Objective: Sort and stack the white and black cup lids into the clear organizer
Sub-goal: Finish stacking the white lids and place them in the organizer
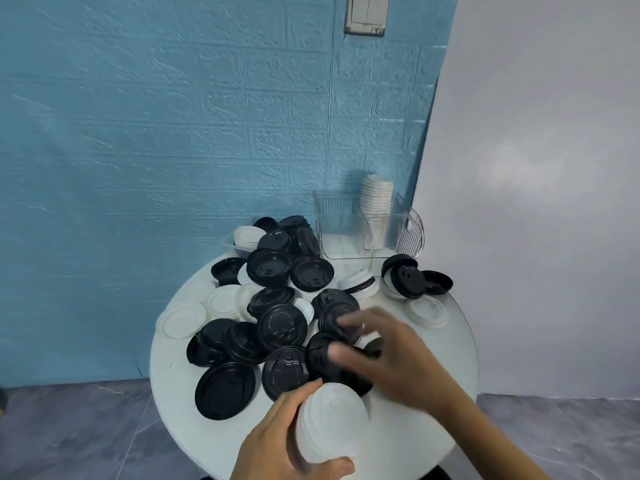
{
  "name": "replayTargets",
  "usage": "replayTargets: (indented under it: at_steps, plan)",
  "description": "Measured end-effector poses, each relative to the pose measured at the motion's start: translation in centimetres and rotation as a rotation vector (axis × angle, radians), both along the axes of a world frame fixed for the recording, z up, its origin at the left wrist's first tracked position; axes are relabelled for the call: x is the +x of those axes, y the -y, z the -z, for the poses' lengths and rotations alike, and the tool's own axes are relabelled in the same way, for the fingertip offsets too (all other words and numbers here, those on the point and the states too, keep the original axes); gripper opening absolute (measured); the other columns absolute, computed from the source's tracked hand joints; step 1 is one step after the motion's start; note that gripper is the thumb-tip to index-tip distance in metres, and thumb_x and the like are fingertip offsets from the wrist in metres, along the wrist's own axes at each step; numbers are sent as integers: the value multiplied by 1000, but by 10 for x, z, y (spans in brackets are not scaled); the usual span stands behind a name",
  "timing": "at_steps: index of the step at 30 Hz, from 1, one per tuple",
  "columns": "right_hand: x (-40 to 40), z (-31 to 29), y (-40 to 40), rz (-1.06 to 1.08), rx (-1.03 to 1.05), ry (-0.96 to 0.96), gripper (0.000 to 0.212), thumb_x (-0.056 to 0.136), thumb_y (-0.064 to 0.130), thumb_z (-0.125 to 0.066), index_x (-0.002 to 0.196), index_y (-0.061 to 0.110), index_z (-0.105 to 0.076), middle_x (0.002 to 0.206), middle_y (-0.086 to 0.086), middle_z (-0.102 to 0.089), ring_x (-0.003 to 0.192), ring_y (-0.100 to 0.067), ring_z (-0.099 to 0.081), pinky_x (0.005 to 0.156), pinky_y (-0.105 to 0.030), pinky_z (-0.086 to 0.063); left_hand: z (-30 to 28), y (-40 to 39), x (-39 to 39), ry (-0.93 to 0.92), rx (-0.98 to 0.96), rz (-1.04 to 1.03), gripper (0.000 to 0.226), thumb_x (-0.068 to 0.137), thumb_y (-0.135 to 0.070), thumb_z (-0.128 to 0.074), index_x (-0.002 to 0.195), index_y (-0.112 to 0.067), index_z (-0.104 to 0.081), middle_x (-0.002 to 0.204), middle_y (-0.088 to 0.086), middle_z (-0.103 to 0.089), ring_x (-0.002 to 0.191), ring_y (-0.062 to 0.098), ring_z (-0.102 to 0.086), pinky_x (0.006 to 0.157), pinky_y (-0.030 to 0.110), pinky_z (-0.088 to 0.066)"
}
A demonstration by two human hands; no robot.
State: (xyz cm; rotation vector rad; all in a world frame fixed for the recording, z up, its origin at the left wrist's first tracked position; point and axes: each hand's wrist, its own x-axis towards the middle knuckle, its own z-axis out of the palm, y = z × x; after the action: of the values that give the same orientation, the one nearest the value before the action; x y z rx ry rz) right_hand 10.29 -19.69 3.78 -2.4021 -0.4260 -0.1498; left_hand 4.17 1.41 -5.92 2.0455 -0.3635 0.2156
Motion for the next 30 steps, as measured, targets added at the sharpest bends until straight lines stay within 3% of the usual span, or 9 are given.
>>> replayTargets:
  at_steps: [3, 9, 18, 24, 28, 30]
  plan:
    - [47, 0, -3, 181, 7, 72, 49, 83, 66, -64, 123, 36, -62, 122, 16, -55, 104, -2, -59, 86, -21, -46, 3, -2, 1, -15, -2, 5, 100, 46, -75, -89, 135, -69, -42, 139, -41, -51, 125, -15, -53, 97, 12, -48]
    - [88, 27, -19, 236, -188, -22, 71, 75, 75, -65, 128, 29, -51, 125, 4, -48, 116, -20, -55, 97, -35, -48, 10, -2, 4, -2, -10, -16, 104, 47, -86, -85, 138, -71, -36, 142, -45, -46, 130, -18, -47, 101, 1, -35]
    - [96, 24, 0, 332, -26, -14, 55, 72, 55, -71, 115, 27, -50, 112, 6, -47, 100, -17, -54, 84, -31, -42, 12, -1, 7, 16, -13, -21, 101, 48, -91, -79, 137, -74, -34, 141, -45, -46, 130, -18, -47, 100, -2, -32]
    - [110, 25, 42, 377, -147, -211, 61, 80, 49, -69, 125, 21, -40, 118, 2, -41, 101, -20, -46, 85, -33, -35, 19, -2, 6, 35, 24, -33, 96, 53, -89, -79, 139, -66, -44, 140, -40, -52, 128, -17, -50, 100, -1, -33]
    - [114, 40, 42, 280, -287, -295, 64, 84, 45, -66, 135, 16, -39, 138, -6, -45, 122, -28, -47, 100, -38, -39, 26, -2, 9, 20, 57, -17, 97, 55, -87, -81, 142, -63, -45, 144, -39, -49, 132, -17, -46, 103, -1, -30]
    - [112, 45, 38, 273, -356, -261, 70, 85, 49, -63, 142, 18, -36, 147, -3, -41, 136, -29, -39, 110, -43, -31, 27, -2, 10, 39, 65, -32, 95, 57, -87, -80, 142, -62, -46, 145, -39, -48, 133, -17, -45, 103, -2, -28]
